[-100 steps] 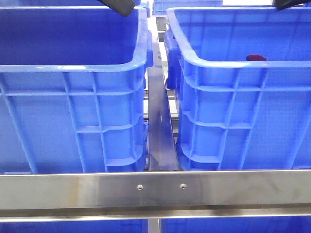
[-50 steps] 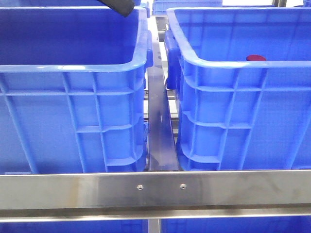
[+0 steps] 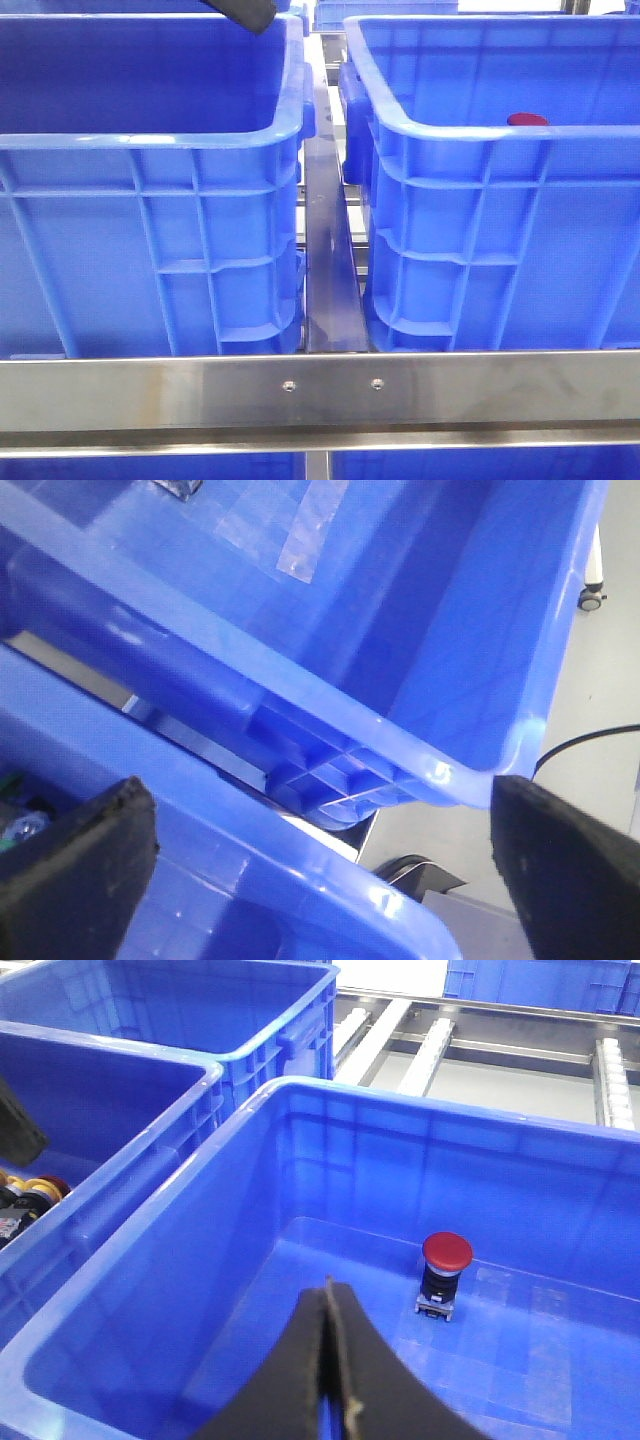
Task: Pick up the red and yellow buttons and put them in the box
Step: 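Open the right gripper to release the red button, raise it, then lower the left gripper into the button bin toward a yellow button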
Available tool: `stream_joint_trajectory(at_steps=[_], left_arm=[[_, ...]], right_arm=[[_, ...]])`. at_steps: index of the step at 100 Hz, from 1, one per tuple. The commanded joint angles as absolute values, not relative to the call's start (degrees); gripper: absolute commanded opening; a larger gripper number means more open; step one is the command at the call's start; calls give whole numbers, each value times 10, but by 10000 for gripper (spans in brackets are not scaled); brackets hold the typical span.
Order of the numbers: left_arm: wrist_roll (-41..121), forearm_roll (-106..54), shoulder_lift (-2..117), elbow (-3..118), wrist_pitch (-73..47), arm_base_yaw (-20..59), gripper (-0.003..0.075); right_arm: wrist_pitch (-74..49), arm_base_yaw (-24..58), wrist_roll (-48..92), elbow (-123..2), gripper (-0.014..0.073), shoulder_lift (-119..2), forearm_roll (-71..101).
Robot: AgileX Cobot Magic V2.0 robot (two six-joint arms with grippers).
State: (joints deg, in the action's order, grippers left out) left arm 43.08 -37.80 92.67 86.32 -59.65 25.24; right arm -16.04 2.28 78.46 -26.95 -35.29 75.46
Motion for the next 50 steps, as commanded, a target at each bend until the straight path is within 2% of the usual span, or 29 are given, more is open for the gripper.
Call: stream_joint_trajectory(at_steps=[1,24,50], left_arm=[[397,-394,904,887,-578,234,637],[320,-346,902,908,-574,164,637],[137,-106,902,908,-547,145,637]], right_arm=[[-157,20,785,-285,-69,-351,772],[-158,20,785,-285,-69,-351,772],[-158,20,785,-285,-69,-351,772]])
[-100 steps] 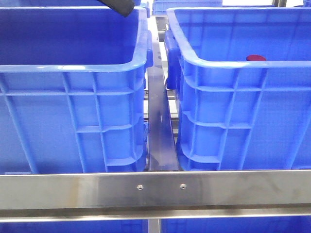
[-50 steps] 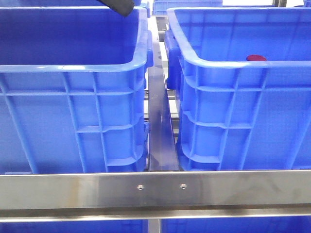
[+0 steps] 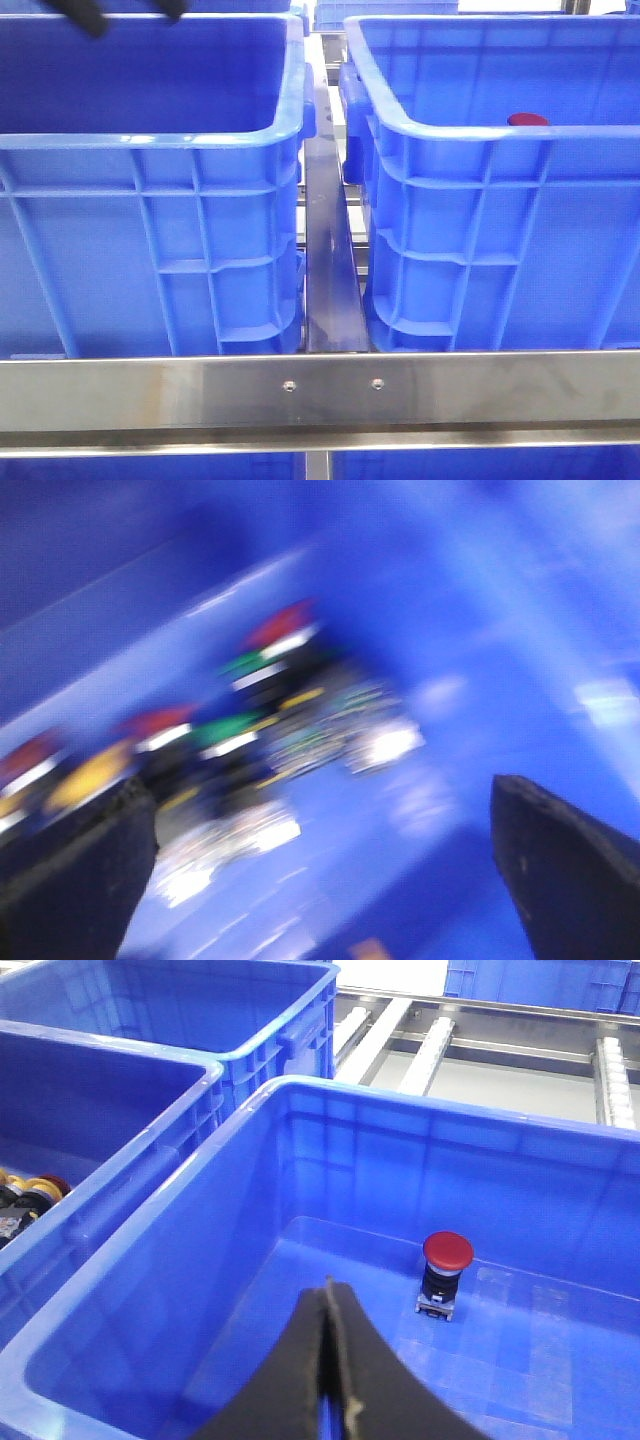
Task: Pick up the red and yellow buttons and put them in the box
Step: 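Lower the left gripper into the button bin toward a yellow button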
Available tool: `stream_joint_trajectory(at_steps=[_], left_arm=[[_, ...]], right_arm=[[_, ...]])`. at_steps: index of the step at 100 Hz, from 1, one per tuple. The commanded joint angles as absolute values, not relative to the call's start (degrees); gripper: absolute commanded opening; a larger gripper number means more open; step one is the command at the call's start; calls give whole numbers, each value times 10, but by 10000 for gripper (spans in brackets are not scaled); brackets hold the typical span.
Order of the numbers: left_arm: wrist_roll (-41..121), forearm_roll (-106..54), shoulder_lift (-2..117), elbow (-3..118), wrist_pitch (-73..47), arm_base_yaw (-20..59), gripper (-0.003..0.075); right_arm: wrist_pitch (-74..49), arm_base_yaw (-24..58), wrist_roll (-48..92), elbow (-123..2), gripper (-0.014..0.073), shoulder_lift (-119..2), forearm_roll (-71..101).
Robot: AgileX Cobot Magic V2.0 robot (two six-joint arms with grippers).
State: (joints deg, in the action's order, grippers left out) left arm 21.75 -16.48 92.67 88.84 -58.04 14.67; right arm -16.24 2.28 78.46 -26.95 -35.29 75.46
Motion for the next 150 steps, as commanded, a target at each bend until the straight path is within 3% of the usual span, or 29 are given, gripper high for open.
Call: stream_joint_trajectory(at_steps=[1,26,47,136,150], left_arm=[[123,-101,902,908,-547,145,637],[-35,7,902,908,-552,145,637],[-80,9,912,908,-574,145,637],[-81,-73,1062,909,-574,145,637],[-81,-73,1071,909,-572,145,591]], right_arm=[[-158,20,785,-285,-69,-351,772],[-158,20,785,-285,-69,-351,772],[-158,20,785,-285,-69,-351,772],[-158,20,785,-285,-69,-351,772],[-158,20,785,-285,-69,-351,772]])
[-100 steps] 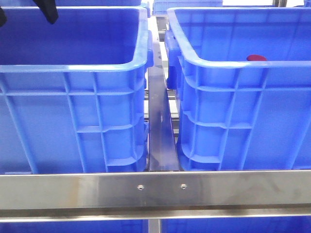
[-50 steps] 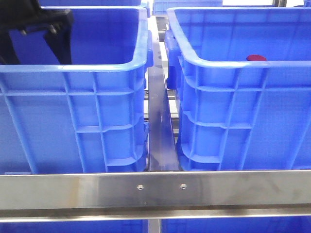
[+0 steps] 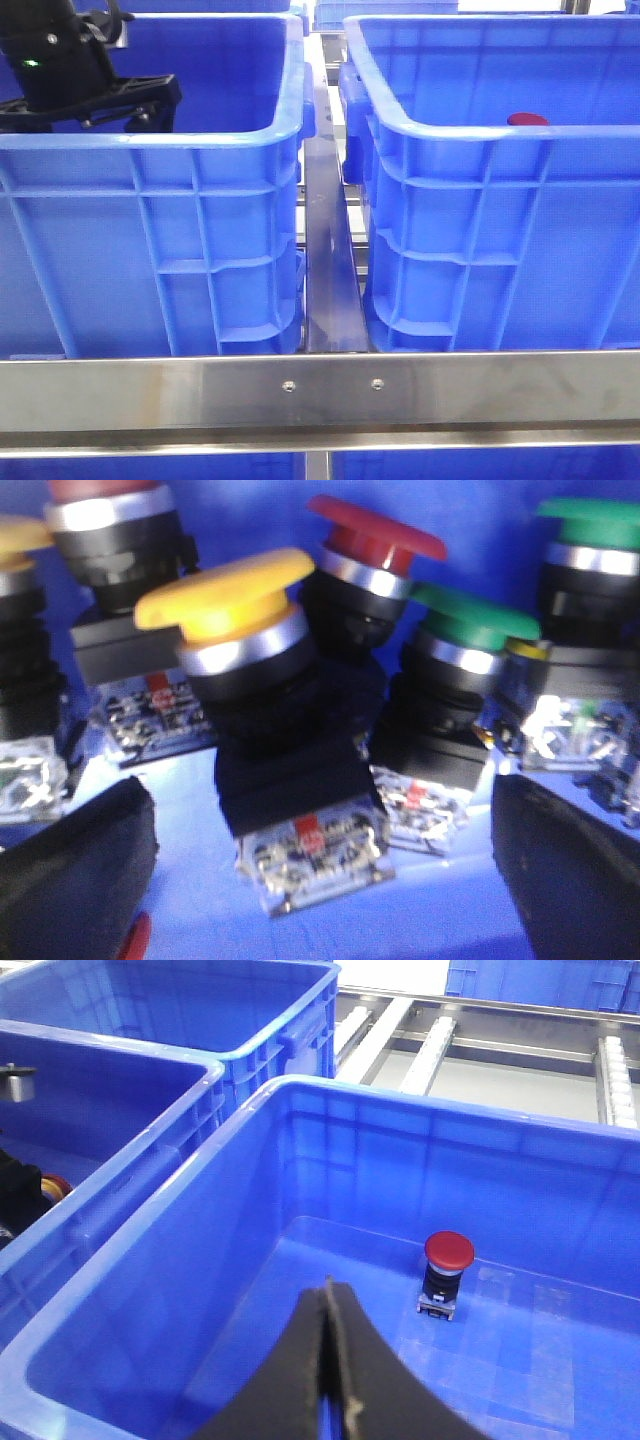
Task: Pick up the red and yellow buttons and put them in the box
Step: 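Lower the left gripper into the button bin toward a yellow button, then grasp the yellow mushroom button with the left gripper and lift it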
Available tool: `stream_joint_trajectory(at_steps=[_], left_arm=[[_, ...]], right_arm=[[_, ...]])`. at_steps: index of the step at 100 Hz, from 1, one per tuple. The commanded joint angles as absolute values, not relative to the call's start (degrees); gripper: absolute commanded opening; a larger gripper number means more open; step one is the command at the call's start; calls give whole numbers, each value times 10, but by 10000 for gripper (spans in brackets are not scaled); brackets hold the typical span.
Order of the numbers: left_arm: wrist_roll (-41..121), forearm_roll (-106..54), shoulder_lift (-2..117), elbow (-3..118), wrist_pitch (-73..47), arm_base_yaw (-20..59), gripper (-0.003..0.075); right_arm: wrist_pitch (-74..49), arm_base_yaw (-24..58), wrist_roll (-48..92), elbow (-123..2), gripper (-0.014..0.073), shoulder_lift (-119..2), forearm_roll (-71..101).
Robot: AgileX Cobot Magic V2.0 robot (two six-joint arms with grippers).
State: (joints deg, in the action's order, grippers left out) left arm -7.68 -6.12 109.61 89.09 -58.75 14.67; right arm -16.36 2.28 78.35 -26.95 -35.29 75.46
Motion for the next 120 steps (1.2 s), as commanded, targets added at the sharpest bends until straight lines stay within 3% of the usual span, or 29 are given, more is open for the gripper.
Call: stream_joint_trajectory(at_steps=[1,12,34,43,77,120], left_arm=[[-81,-73,1073,909,-572,145,583],[-81,-74,1074,909,-572,145,500],[-79,-74,1074,909,-571,145,162],[-73,-74,1072,909,-571,145,76],[-29,-94,989,909,-570,145,61],[221,-326,909,909,-583,164,61]], right_arm=[[-158,20,785,-285,-69,-351,772],[-158,20,785,-285,-69,-351,772],[-158,20,785,-285,-69,-351,772],[-158,20,785,-285,-69,-351,772],[-159,20,785,-285,-69,-351,772],[-160,20,785,-285,-69,-351,772]])
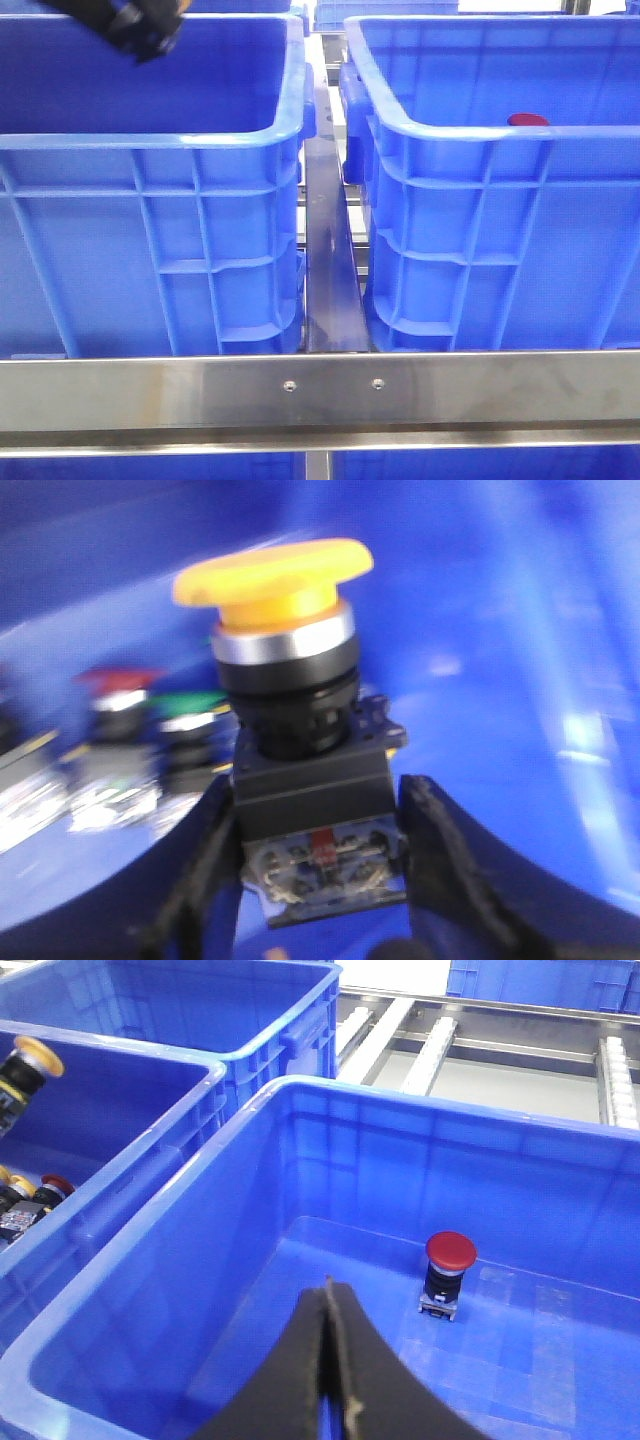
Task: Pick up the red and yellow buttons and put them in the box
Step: 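Grasp the yellow mushroom button with the left gripper and lift it, then grasp the yellow button with the right gripper, then open the left gripper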
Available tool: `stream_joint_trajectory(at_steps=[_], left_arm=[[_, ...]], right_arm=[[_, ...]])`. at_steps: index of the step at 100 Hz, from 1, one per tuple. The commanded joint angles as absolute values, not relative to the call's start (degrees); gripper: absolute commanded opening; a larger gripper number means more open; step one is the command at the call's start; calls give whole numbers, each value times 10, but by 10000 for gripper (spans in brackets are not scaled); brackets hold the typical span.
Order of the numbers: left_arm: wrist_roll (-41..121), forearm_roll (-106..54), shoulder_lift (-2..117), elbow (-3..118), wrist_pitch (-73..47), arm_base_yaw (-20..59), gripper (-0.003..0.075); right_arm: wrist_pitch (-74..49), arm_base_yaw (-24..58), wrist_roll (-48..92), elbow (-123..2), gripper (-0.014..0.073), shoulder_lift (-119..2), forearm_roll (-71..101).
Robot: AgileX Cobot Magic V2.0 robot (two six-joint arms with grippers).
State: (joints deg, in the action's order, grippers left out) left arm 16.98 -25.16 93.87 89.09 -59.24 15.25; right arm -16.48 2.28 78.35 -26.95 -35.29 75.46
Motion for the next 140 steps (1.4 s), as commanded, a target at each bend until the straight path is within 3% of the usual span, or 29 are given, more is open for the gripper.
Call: stream_joint_trajectory(at_steps=[1,59,84,96,115,121,140], left_arm=[[224,-329,909,909,-585,167,61],[283,-386,929,909,-601,322,61],[283,-386,929,909,-590,338,61],[283,-386,929,909,-590,338,61],[283,-386,929,909,-590,338,61],[283,-386,929,909,-590,338,61],[283,-386,929,909,-590,338,61]], right_arm=[[-160,20,785,-285,-69,-351,772],[-169,20,785,-285,-69,-351,772],[-171,20,786,-285,-56,-351,772],[-188,20,786,-285,84,-351,773],[-214,20,785,-287,513,-362,799],[-223,20,785,-291,552,-374,819],[-308,20,758,-326,538,-433,850]])
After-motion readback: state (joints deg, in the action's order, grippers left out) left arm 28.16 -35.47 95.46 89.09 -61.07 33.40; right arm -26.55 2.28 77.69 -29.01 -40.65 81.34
